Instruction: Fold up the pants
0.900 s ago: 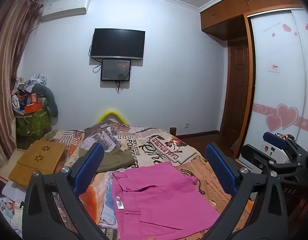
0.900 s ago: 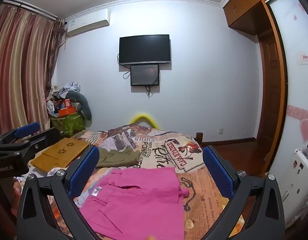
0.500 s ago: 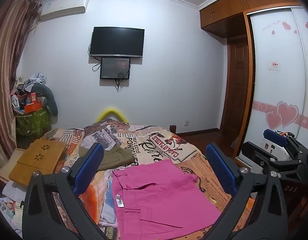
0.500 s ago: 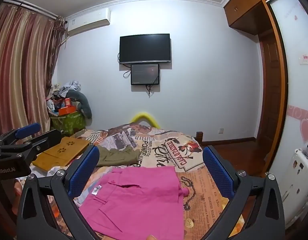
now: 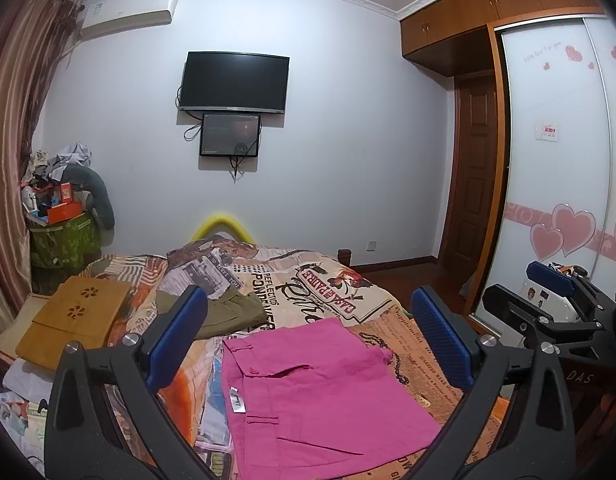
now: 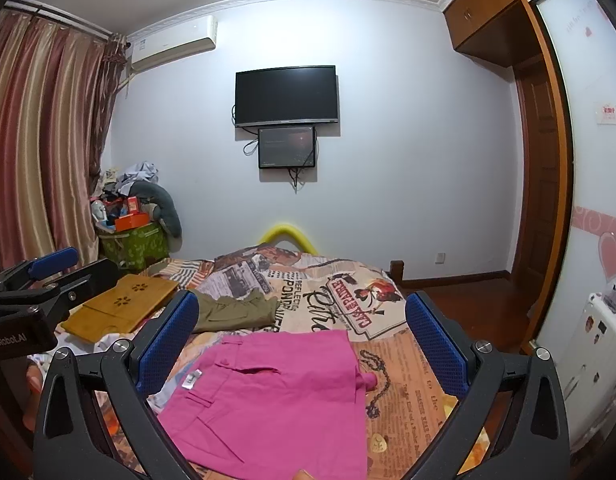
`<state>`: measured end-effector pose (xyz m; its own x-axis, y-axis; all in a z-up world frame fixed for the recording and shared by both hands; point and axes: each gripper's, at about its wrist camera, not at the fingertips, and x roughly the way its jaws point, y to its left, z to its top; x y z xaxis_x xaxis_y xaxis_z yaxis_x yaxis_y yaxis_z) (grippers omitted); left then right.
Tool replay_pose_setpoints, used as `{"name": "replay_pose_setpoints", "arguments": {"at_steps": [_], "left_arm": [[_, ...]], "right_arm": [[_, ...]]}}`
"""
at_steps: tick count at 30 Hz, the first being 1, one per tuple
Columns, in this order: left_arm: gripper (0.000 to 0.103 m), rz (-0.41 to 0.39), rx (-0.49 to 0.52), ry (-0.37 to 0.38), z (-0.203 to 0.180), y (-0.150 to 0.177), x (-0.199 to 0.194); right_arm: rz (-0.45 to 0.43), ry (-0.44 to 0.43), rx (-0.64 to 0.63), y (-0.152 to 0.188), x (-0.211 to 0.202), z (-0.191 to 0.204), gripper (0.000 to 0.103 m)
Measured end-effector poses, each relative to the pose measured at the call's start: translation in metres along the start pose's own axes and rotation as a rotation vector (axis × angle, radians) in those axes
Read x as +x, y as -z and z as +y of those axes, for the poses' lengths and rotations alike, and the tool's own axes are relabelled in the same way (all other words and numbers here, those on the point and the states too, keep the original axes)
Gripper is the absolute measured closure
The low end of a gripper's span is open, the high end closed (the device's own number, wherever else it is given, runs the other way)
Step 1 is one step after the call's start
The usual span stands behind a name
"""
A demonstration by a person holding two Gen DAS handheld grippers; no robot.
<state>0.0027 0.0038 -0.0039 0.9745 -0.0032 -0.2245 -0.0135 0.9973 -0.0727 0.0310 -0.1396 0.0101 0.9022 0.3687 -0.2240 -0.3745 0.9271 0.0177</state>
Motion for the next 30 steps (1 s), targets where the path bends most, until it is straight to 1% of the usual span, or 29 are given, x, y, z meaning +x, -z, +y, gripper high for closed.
{"name": "replay_pose_setpoints", "arguments": {"at_steps": [19, 30], "left_arm": [[0.000, -0.007, 0.036, -0.003, -0.009, 0.006, -0.002], [0.000, -0.001, 0.036, -0.002, -0.011, 0.004, -0.001]], "right_arm": [[0.028, 0.000, 0.034, 0.001, 0.002, -0.002, 0.000], [0.034, 0.008, 0.043, 0.001, 0.001, -0.004, 0.000]]}}
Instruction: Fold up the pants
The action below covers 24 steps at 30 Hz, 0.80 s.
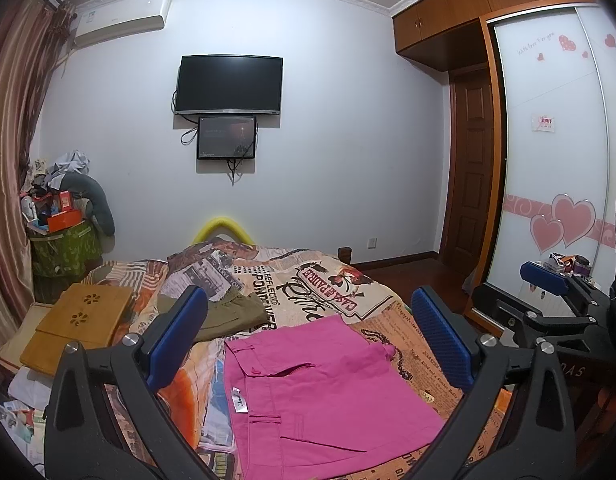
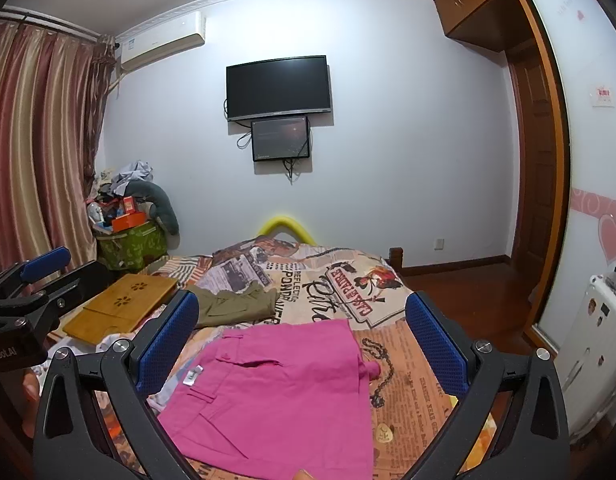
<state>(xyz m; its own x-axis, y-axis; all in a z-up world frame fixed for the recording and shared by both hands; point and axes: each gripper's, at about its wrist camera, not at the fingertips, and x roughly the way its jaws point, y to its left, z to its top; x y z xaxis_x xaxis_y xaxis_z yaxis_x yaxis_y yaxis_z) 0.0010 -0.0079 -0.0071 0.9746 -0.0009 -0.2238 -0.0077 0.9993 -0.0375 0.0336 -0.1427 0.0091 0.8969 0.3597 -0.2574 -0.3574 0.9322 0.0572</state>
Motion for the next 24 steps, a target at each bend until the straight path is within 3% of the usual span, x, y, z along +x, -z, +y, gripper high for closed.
{"name": "replay_pose_setpoints", "arguments": {"at_steps": [24], "left_arm": [[0.000, 0.016, -0.013, 0.001, 0.0031, -0.0015, 0.0055]], "right_arm": [[0.011, 0.001, 0.003, -0.0041, 0.0011, -0.0010, 0.000]]}}
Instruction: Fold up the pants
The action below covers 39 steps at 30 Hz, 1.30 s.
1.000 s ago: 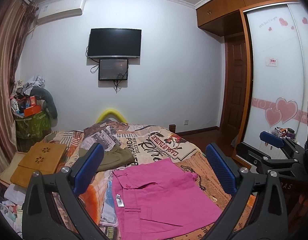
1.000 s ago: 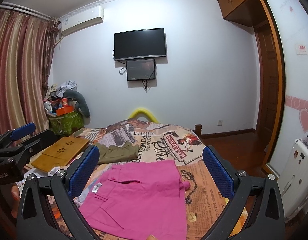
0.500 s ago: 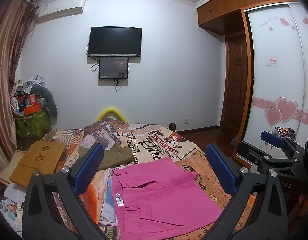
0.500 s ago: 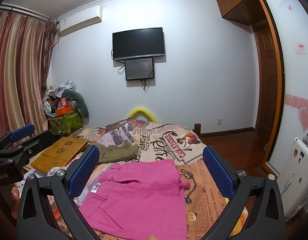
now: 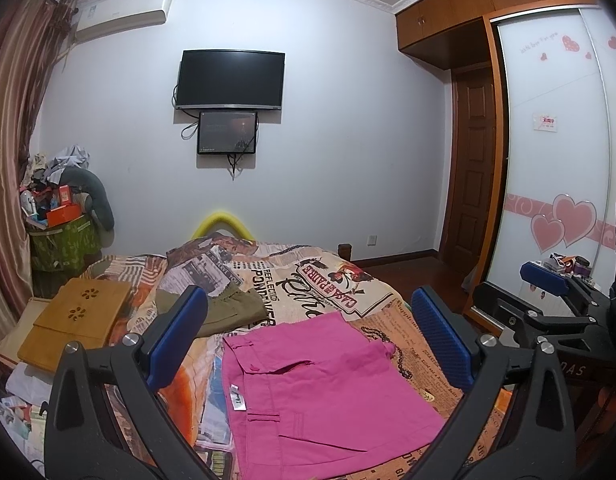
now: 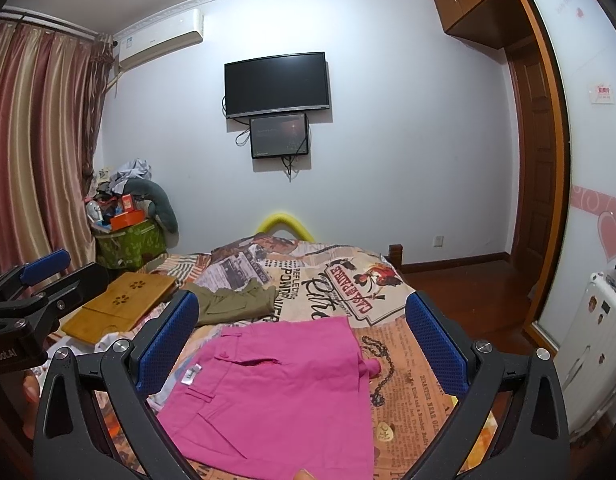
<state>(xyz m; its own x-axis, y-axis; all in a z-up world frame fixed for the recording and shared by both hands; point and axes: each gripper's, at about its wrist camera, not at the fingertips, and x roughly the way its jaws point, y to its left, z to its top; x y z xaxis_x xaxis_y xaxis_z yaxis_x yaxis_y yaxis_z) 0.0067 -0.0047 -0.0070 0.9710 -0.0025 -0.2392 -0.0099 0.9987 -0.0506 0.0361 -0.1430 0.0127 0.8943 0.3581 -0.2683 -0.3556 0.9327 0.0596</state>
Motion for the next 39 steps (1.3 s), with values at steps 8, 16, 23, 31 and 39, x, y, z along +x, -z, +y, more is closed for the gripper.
{"name": "replay_pose_setpoints", "arguments": {"at_steps": [8, 16, 23, 31, 39], "left_arm": [[0.000, 0.016, -0.012, 0.000, 0.002, 0.000, 0.010], [0.000, 0.092, -0.044, -0.013, 0.019, 0.010, 0.044], [0.000, 0.216, -0.075, -0.031, 0.043, 0.036, 0.093], [0.000, 0.340, -0.077, -0.075, 0.080, 0.071, 0.149], [0.000, 0.451, -0.029, -0.135, 0.113, 0.103, 0.202]], "right_arm": [[0.009, -0.001, -0.002, -0.001, 0.004, -0.001, 0.000], [0.059, 0.010, 0.015, 0.009, 0.022, -0.009, 0.000], [0.171, 0.045, 0.038, 0.032, 0.060, -0.025, 0.000], [0.328, 0.094, 0.029, 0.067, 0.107, -0.050, 0.000], [0.438, 0.081, 0.034, 0.087, 0.147, -0.070, 0.000]]}}
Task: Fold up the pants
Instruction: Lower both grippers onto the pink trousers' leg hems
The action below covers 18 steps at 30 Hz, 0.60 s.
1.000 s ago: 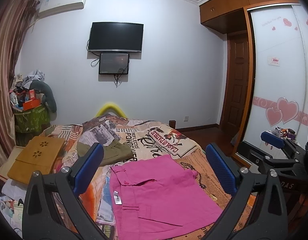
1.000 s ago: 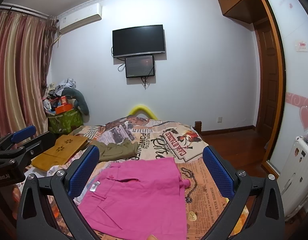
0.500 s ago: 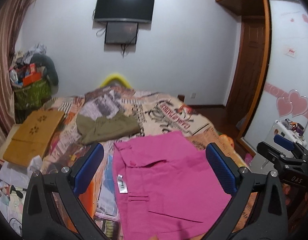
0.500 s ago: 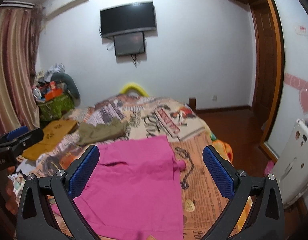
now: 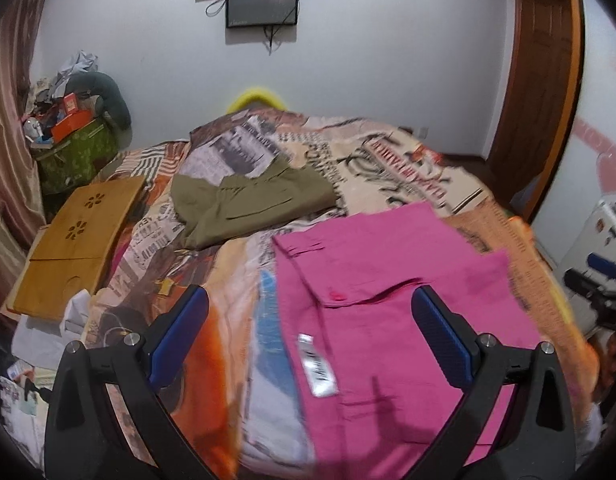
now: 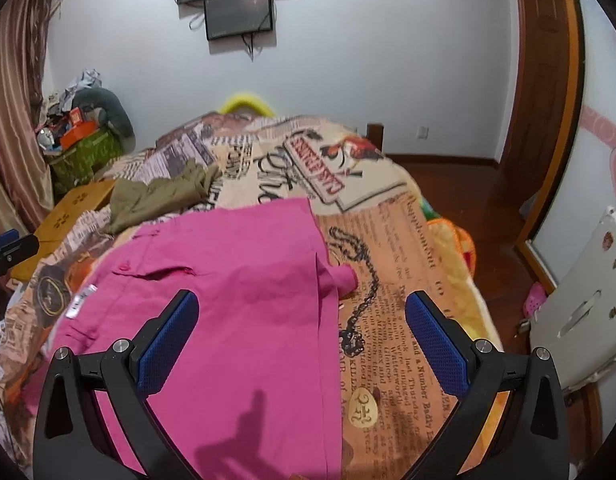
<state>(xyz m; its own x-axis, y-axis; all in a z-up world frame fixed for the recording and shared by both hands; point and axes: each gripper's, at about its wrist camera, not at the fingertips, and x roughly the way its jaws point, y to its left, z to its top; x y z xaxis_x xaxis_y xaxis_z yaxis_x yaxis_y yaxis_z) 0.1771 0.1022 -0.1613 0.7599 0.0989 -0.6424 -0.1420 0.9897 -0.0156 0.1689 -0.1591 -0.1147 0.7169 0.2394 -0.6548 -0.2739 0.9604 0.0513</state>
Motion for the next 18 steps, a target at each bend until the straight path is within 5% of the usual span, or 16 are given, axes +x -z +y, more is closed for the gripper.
{"name": "replay_pose_setpoints", "arguments": {"at_steps": [4, 8, 10, 13, 18], "left_arm": [[0.000, 0.078, 0.004, 0.007, 0.007, 0.003, 0.032], [0.004, 0.206, -0.016, 0.113, 0.010, 0.008, 0.065], [0.020, 0.251, -0.014, 0.148, 0.007, 0.010, 0.074], [0.030, 0.283, 0.014, 0.149, -0.002, 0.012, 0.086], [0.036, 0.286, 0.049, 0.155, -0.012, 0.012, 0.092]], "right_arm": [[0.040, -0.010, -0.013, -0.003, 0.025, -0.003, 0.001], [0.084, -0.023, -0.024, -0.004, 0.045, -0.008, 0.003], [0.103, -0.022, -0.033, -0.004, 0.053, -0.010, 0.012], [0.142, -0.040, -0.039, -0.002, 0.068, -0.015, 0.018], [0.193, -0.091, -0.021, 0.004, 0.082, -0.023, 0.040]]}}
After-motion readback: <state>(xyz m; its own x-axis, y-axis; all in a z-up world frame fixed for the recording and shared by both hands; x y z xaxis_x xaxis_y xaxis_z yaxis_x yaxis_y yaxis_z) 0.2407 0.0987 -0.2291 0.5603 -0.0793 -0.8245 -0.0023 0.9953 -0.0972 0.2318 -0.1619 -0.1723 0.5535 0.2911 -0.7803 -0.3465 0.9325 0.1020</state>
